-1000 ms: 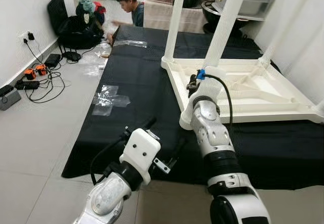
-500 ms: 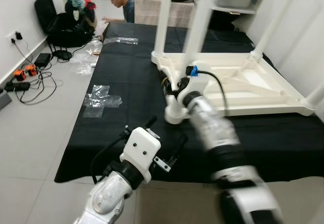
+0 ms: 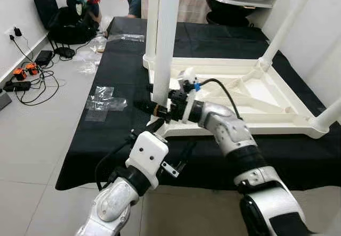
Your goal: Building children table
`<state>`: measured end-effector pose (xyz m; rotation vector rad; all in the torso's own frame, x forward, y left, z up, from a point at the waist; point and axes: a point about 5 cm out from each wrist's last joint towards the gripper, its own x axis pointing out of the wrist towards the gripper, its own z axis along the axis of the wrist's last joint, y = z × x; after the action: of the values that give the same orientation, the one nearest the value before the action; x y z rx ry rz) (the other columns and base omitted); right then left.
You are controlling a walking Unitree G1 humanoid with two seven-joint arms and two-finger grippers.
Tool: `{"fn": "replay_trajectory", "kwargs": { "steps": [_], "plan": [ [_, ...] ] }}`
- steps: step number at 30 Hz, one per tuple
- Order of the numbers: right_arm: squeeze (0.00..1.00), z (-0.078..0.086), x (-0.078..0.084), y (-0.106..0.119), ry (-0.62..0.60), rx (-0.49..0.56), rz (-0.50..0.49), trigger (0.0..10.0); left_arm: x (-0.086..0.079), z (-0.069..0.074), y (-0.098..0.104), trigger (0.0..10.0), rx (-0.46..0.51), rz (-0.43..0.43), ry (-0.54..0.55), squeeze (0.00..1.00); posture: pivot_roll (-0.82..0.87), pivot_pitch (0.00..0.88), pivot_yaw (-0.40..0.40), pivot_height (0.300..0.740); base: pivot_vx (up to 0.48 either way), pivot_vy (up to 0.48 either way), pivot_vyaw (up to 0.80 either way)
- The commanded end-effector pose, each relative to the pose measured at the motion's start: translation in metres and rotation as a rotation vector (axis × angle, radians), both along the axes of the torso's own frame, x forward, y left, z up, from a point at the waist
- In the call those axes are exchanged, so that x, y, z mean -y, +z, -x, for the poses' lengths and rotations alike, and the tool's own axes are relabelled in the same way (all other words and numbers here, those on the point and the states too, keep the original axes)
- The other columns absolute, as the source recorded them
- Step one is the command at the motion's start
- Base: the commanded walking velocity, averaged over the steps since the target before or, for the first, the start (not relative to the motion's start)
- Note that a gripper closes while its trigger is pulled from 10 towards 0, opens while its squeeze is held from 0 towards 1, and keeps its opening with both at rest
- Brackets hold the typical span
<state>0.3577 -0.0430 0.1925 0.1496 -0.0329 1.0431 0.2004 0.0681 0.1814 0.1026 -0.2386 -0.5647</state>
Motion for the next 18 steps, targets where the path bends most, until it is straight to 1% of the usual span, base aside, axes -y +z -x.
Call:
{"fn": "replay_trajectory", "kwargs": {
  "steps": [1,2,3,4,5,6,7,8,9,10,11,12,13,15,16,17,18],
  "plan": [
    [0.00,-0.005,0.001,0.002,-0.065,0.002,0.002,0.0,0.002,0.002,0.000,10.0,0.000,0.007,-0.007,0.00,0.10,0.028,-0.128,0.740,0.000,0.000,0.00],
    [0.00,-0.010,0.005,0.001,-0.152,-0.010,-0.008,0.0,0.002,0.002,0.000,10.0,0.000,0.007,-0.007,0.00,0.10,0.028,-0.128,0.740,0.000,0.000,0.00],
    [0.00,-0.010,0.005,0.001,-0.152,-0.010,-0.008,0.0,0.002,0.002,0.000,10.0,0.000,0.007,-0.007,0.00,0.10,0.028,-0.128,0.740,0.000,0.000,0.00],
    [0.00,-0.018,0.015,0.000,-0.337,-0.034,-0.011,0.0,0.002,0.002,0.000,10.0,0.001,0.008,-0.007,0.00,0.10,0.031,-0.129,0.740,0.000,0.000,0.00],
    [0.00,-0.018,0.015,0.000,-0.337,-0.034,-0.011,0.0,0.002,0.002,0.000,10.0,0.001,0.008,-0.007,0.00,0.10,0.031,-0.129,0.740,0.000,0.000,0.00],
    [0.00,-0.022,0.022,-0.002,-0.445,-0.053,-0.007,0.0,0.002,0.002,0.000,10.0,0.001,0.008,-0.006,0.00,0.10,0.030,-0.129,0.740,0.000,0.000,0.00],
    [0.00,-0.022,0.022,-0.002,-0.445,-0.053,-0.007,0.0,0.002,0.002,0.000,10.0,0.001,0.008,-0.006,0.00,0.10,0.030,-0.129,0.740,0.000,0.000,0.00],
    [0.00,-0.027,0.035,-0.004,-0.634,-0.068,0.015,0.0,0.002,0.002,0.000,10.0,0.000,0.006,-0.006,0.00,0.09,0.033,-0.124,0.740,0.000,0.000,0.00],
    [0.00,-0.027,0.035,-0.004,-0.634,-0.068,0.015,0.0,0.002,0.002,0.000,10.0,0.000,0.006,-0.006,0.00,0.09,0.033,-0.124,0.740,0.000,0.000,0.00],
    [0.00,-0.028,0.053,-0.009,-0.866,-0.087,0.046,0.0,0.002,0.002,0.000,10.0,0.000,0.007,-0.007,0.00,0.09,0.032,-0.128,0.740,0.000,0.000,0.00],
    [0.00,-0.028,0.053,-0.009,-0.866,-0.087,0.046,0.0,0.002,0.002,0.000,10.0,0.000,0.007,-0.007,0.00,0.09,0.032,-0.128,0.740,0.000,0.000,0.00],
    [0.00,-0.022,0.077,-0.014,-1.135,-0.109,0.065,0.0,0.003,0.002,-0.001,10.0,-0.001,0.007,-0.009,0.00,0.09,0.032,-0.128,0.740,0.000,0.000,0.00],
    [0.00,-0.016,0.084,-0.017,-1.227,-0.128,0.060,0.0,0.003,0.002,-0.001,10.0,-0.001,0.007,-0.009,0.00,0.09,0.032,-0.128,0.740,0.000,0.000,0.00],
    [0.00,-0.008,0.087,-0.018,-1.299,-0.147,0.030,0.0,0.003,0.002,-0.001,10.0,0.000,0.007,-0.008,0.00,0.09,0.032,-0.128,0.740,0.000,0.000,0.00],
    [0.00,-0.008,0.087,-0.018,-1.299,-0.147,0.030,0.0,0.003,0.002,-0.001,10.0,0.000,0.007,-0.008,0.00,0.09,0.032,-0.128,0.740,0.000,0.000,0.00],
    [0.00,-0.006,0.082,-0.018,-1.301,-0.163,0.005,0.0,0.002,0.001,-0.001,10.0,0.000,0.006,-0.007,0.00,0.09,0.037,-0.126,0.740,0.000,0.000,0.00],
    [0.00,-0.006,0.082,-0.018,-1.301,-0.163,0.005,0.0,0.002,0.001,-0.001,10.0,0.000,0.006,-0.007,0.00,0.09,0.037,-0.126,0.740,0.000,0.000,0.00]
  ]
}}
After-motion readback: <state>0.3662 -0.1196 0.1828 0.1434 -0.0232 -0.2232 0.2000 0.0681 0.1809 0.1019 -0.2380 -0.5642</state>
